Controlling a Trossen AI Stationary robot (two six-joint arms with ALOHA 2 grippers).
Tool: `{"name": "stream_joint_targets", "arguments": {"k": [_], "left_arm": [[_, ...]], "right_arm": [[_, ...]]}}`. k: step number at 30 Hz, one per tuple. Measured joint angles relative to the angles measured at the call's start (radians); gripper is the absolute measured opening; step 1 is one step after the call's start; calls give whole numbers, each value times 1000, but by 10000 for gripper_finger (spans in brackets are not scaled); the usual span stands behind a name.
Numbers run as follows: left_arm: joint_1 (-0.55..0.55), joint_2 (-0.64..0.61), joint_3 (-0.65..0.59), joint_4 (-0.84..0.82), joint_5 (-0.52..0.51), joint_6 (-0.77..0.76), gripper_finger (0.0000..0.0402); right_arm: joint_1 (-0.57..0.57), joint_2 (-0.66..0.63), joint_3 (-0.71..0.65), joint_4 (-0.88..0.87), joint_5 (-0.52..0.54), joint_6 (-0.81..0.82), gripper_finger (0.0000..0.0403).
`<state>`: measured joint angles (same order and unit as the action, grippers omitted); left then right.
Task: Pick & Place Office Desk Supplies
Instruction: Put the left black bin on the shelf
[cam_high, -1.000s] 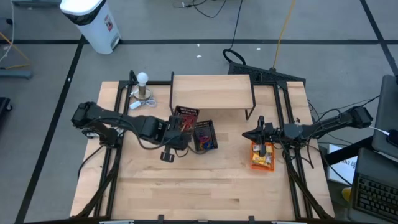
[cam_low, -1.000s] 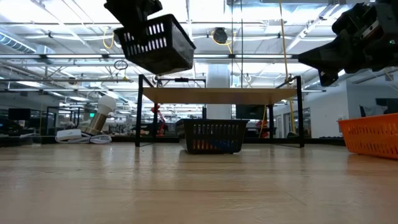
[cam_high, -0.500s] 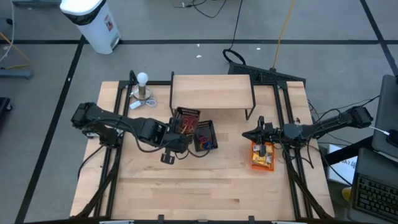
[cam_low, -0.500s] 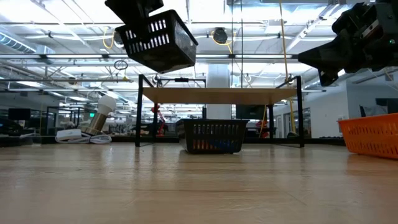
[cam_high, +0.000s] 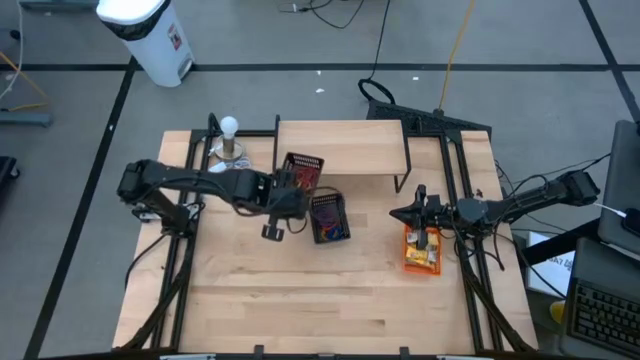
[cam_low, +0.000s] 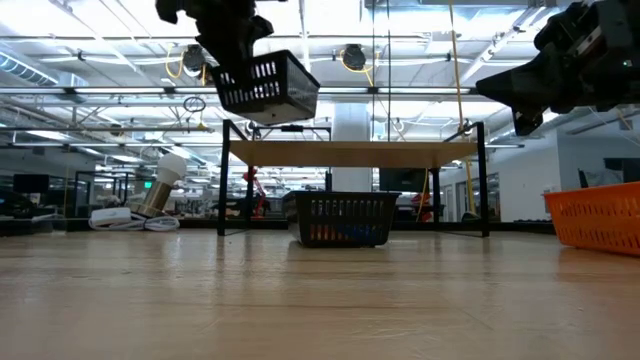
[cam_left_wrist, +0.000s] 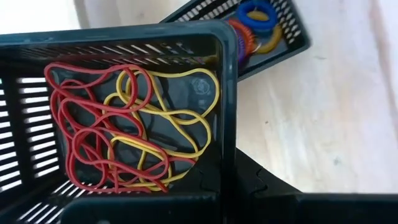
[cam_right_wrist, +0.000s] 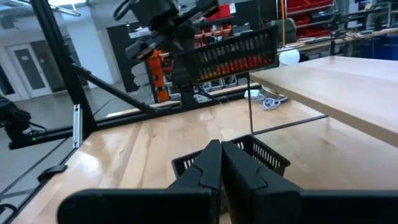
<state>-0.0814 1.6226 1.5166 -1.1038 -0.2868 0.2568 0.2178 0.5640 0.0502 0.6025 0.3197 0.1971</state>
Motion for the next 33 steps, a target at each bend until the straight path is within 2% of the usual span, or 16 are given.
{"name": "stream_joint_targets", "arguments": {"k": [7,13,33], "left_arm": [[94,0,0,26,2,71,1],[169,0,0,57,61,110,1],[334,0,0,130,84,232,1]], "right_arm": [[0,6,0,-1,-2,5,0],[0,28,0,0,-2,25,0],[0,74,0,45,-6,24,0]]}}
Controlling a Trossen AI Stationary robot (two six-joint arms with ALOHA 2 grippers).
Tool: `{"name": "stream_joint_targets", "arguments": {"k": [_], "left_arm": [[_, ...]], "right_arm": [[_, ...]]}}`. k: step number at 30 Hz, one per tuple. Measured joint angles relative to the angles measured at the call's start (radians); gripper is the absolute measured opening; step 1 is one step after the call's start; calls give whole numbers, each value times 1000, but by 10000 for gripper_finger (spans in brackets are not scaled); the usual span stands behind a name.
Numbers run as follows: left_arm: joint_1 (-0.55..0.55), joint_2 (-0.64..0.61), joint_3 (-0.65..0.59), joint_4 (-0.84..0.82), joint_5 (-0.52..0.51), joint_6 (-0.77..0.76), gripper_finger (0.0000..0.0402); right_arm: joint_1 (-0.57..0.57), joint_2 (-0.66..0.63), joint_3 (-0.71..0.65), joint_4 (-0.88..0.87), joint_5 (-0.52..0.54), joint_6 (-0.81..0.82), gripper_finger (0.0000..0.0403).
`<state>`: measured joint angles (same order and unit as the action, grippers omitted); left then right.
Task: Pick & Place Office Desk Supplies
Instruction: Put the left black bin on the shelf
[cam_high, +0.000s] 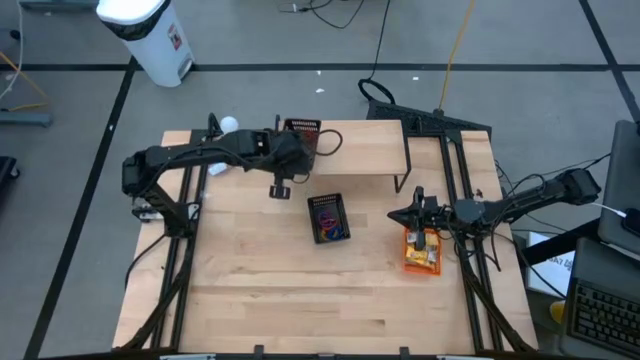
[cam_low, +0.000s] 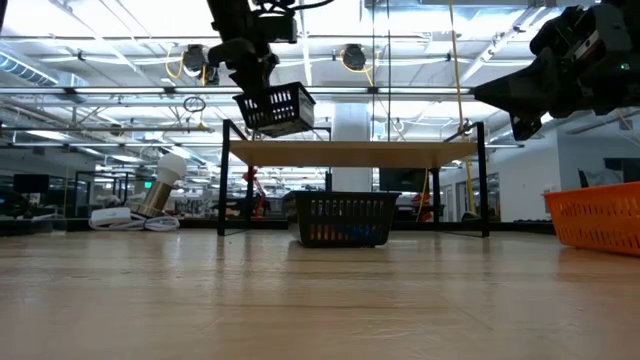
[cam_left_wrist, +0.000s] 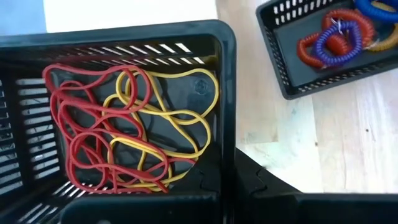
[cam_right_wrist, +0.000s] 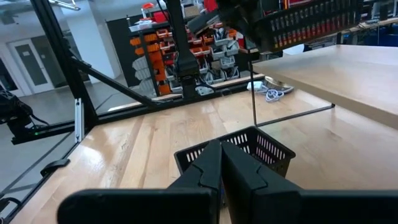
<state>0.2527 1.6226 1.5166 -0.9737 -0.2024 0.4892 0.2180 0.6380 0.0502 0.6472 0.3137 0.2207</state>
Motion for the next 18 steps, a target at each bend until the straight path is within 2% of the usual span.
{"name": "stream_joint_targets", "arguments": {"k": [12,18], "left_arm": [[77,0,0,14,46,-3,1],[73,13,0,15,73,-28,1]], "right_arm": [[0,0,0,31,0,-31,0],[0,0,0,36,1,-50,0]]}}
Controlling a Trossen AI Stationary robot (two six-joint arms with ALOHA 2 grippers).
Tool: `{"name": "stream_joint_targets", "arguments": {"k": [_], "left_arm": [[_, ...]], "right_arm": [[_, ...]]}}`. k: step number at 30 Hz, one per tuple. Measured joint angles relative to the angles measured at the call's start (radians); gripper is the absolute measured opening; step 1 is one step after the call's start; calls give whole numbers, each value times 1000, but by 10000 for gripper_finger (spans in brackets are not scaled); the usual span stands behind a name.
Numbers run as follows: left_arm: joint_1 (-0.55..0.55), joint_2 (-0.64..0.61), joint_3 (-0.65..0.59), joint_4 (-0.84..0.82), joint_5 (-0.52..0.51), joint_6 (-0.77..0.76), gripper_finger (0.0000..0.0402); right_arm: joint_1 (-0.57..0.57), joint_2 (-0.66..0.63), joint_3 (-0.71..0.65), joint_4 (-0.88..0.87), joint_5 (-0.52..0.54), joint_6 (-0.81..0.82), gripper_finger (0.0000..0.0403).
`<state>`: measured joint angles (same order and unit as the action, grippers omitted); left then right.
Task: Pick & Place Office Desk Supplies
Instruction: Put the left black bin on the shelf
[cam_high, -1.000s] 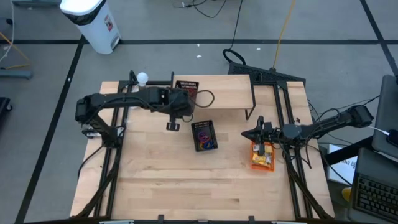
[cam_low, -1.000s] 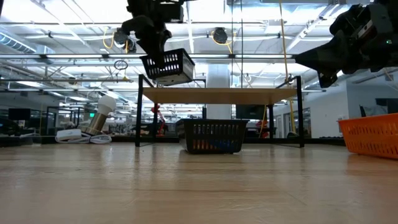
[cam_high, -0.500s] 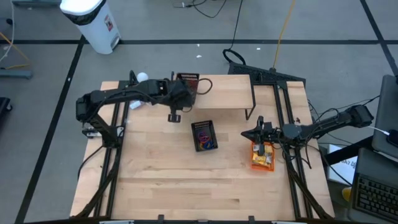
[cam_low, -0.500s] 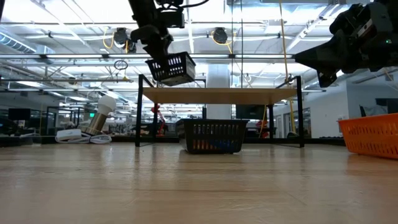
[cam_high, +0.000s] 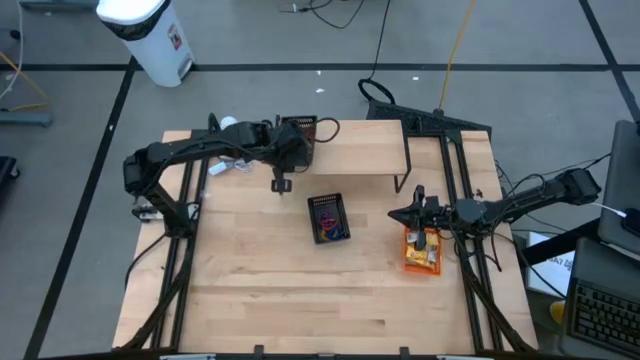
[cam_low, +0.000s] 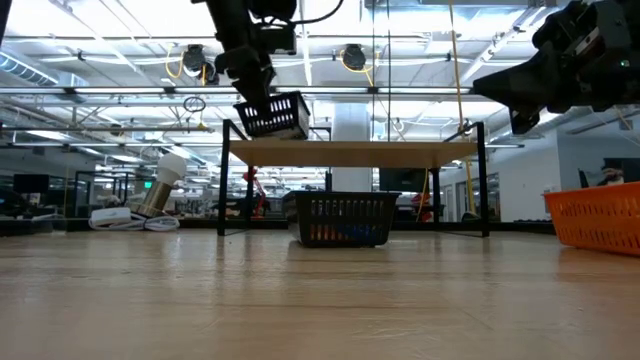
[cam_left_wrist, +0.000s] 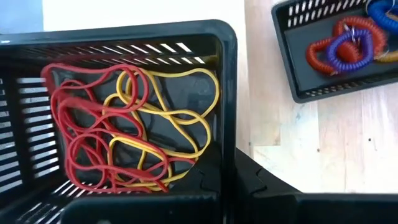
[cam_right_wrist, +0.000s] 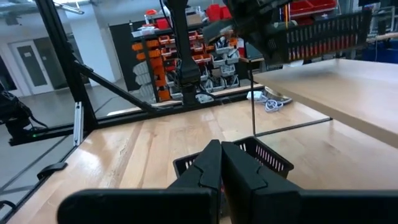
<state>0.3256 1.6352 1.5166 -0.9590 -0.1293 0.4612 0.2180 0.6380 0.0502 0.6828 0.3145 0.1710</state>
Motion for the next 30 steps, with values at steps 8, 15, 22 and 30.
{"name": "stream_joint_targets", "arguments": {"k": [8,15,22,30], "left_arm": [[-13,59,2,-12,-47,0,1],[-12,78,3,-3,-66,-58,1],[-14,82,58,-52,-46,-86,3],[-14,82,78,-38,-27,-74,6]], "right_arm": [[0,-1,0,41,-1,-24,0],[0,-1,0,48,-1,-27,0],[0,-1,0,51,-2,-27,0],[0,-1,0,51,-2,-27,0]]}}
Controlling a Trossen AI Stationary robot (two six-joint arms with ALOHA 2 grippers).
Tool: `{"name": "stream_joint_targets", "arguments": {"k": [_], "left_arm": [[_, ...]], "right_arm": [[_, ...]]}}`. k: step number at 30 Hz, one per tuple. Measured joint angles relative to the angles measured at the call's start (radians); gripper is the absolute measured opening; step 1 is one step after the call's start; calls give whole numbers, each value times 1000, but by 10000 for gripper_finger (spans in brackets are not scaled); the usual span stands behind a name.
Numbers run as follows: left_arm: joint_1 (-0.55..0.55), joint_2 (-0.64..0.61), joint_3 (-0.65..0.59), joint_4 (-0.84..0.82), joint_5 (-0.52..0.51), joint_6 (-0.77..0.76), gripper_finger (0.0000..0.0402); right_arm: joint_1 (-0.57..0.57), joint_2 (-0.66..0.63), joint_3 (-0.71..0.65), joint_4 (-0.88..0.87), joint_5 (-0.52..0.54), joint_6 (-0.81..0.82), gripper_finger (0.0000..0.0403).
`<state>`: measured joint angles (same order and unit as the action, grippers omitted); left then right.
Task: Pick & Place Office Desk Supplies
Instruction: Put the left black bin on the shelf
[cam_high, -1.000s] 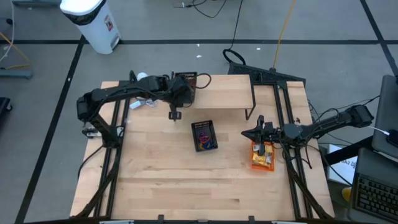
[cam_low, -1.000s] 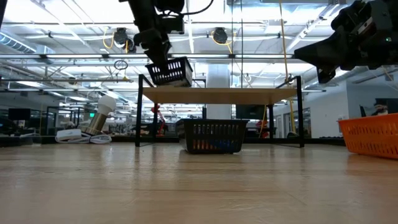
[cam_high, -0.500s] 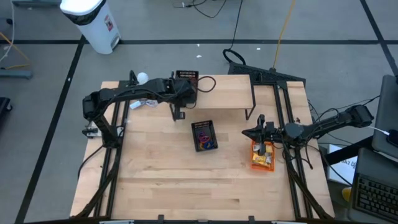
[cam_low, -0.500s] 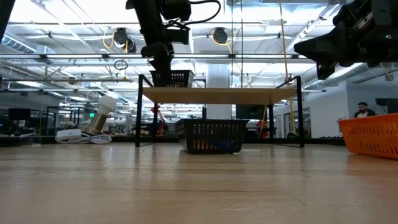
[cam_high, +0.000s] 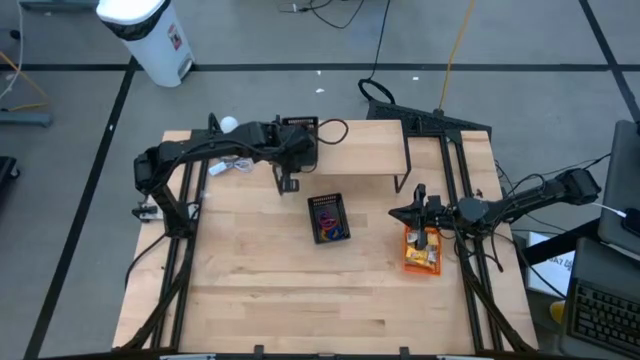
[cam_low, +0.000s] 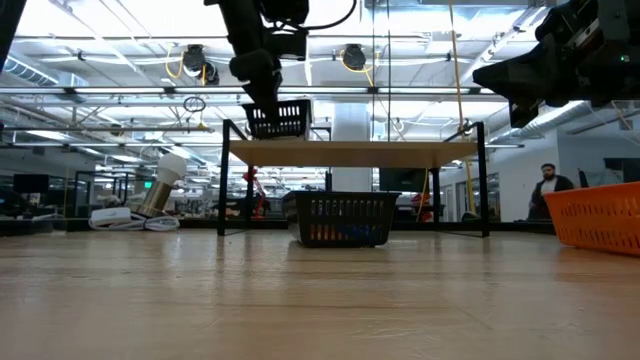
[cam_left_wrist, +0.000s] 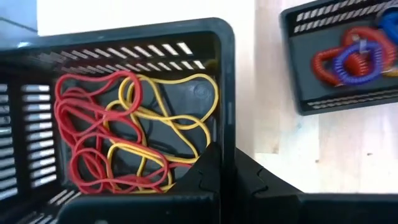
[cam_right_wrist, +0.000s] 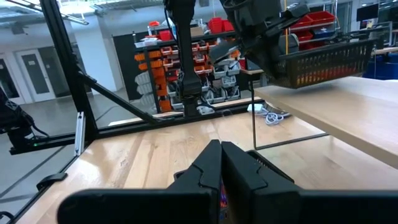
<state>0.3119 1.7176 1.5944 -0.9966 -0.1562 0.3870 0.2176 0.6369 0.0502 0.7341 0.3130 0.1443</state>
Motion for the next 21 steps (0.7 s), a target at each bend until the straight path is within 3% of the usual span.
{"name": "stream_joint_targets", "arguments": {"k": [11,21], "left_arm": [[-1,-1,0,2,79,-26,7],[-1,38,4,-22,79,-31,8]], "right_arm": [[0,0,0,3,0,-3,0],[0,0,0,3,-1,-3,0]]}}
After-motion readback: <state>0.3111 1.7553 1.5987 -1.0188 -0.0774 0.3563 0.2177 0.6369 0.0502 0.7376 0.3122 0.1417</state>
